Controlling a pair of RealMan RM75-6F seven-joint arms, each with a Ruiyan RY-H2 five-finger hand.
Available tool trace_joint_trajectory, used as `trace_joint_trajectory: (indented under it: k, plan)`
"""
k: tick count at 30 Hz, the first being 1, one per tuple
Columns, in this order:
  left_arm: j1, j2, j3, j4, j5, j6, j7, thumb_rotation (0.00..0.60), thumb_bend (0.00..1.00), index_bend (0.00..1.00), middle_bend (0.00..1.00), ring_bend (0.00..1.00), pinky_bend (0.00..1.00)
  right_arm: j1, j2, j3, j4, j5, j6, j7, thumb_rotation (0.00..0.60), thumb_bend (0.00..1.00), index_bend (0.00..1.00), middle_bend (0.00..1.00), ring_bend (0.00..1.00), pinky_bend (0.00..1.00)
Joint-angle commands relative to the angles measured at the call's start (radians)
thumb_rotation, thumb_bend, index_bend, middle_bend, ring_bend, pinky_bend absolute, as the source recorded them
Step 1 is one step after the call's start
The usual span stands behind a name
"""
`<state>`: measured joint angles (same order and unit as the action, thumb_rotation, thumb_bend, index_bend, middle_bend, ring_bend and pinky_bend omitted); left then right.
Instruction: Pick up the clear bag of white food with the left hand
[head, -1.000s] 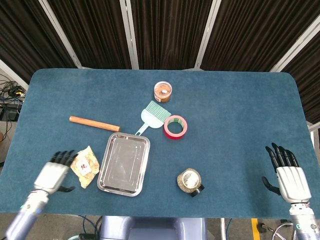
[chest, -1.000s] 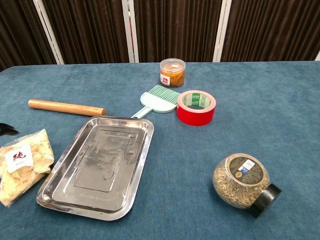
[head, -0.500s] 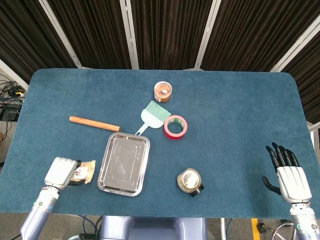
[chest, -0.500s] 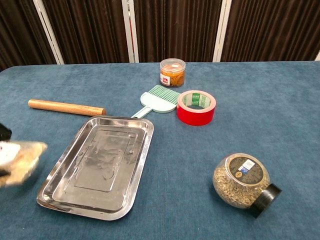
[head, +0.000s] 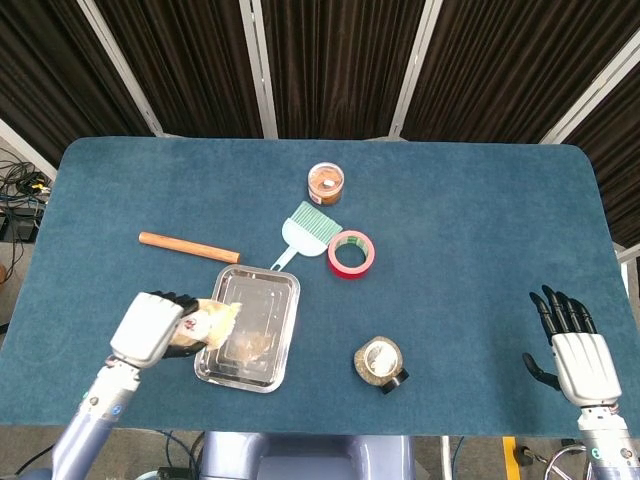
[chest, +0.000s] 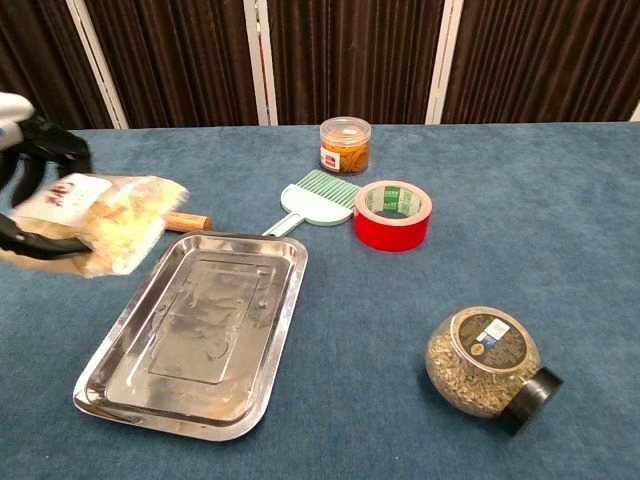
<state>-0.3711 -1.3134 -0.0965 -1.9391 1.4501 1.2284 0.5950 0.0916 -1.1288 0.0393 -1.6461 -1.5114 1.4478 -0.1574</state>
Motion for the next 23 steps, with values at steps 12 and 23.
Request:
trace_joint_trajectory:
  k: [12, 23]
  plan:
    - [0.001, 0.042, -0.015, -0.037, -0.139, 0.018, 0.047, 0.6, 0.08, 0.0, 0.0, 0.02, 0.22, -0.003, 0.005, -0.002, -0.002, -0.006, 0.006, 0.007, 0.6, 0.3, 0.0, 0.0, 0.0, 0.09]
    - [0.241, 0.18, 0.123, 0.212, 0.11, 0.332, -0.369, 0.6, 0.07, 0.0, 0.0, 0.0, 0.0, 0.001, -0.002, -0.004, -0.007, 0.001, -0.009, -0.016, 0.6, 0.3, 0.0, 0.0, 0.0, 0.09]
